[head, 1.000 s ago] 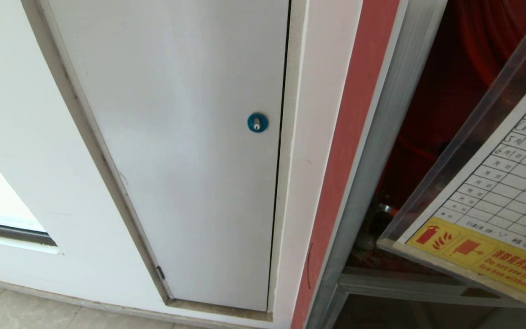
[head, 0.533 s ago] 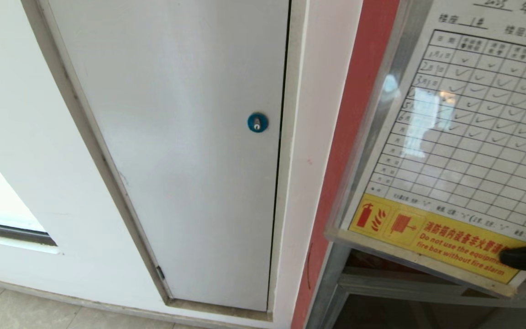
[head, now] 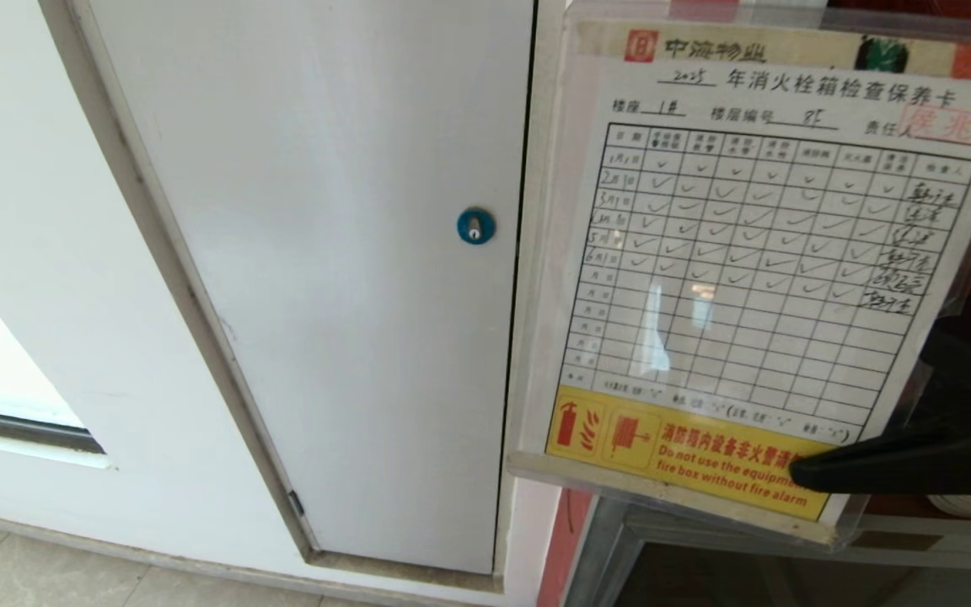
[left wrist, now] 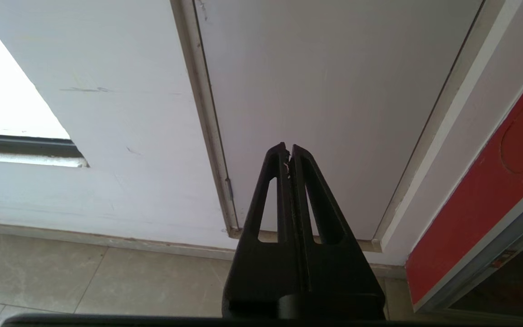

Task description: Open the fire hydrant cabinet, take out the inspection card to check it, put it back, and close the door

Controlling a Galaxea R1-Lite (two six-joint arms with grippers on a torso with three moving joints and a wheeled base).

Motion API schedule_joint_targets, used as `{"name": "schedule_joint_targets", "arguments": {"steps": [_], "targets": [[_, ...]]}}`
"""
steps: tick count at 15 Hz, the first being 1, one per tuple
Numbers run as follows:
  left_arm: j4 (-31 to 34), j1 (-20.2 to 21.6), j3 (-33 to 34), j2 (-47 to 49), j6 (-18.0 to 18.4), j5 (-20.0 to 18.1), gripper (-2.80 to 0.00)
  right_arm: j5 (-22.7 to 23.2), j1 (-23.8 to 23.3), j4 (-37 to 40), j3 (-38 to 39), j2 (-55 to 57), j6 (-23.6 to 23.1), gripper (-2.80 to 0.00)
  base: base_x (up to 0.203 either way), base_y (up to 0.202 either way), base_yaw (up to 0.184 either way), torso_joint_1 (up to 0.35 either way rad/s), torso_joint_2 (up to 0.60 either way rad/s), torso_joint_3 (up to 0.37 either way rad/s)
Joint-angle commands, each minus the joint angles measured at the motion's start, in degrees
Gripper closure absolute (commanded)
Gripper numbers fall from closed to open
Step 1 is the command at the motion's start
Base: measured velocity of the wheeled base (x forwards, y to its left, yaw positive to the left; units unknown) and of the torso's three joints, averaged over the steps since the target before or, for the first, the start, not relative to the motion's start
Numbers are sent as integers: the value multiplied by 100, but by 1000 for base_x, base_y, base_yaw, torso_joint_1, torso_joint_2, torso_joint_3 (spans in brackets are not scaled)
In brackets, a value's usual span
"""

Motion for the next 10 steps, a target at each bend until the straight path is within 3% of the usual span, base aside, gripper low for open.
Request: {"name": "schedule_joint_targets", "arguments": {"steps": [1, 4, 10], "targets": [[-1, 0, 0, 2, 5, 0, 0, 16, 115, 12, -66, 257, -12, 0, 0, 0, 0, 0, 0, 0], [-1, 0, 0, 2, -4, 0, 0, -375, 412, 5, -117, 396, -13, 0, 0, 0, 0, 0, 0, 0], [-1, 0, 0, 2, -4, 0, 0, -679, 794, 3, -374, 529, -21, 0, 0, 0, 0, 0, 0, 0]]}}
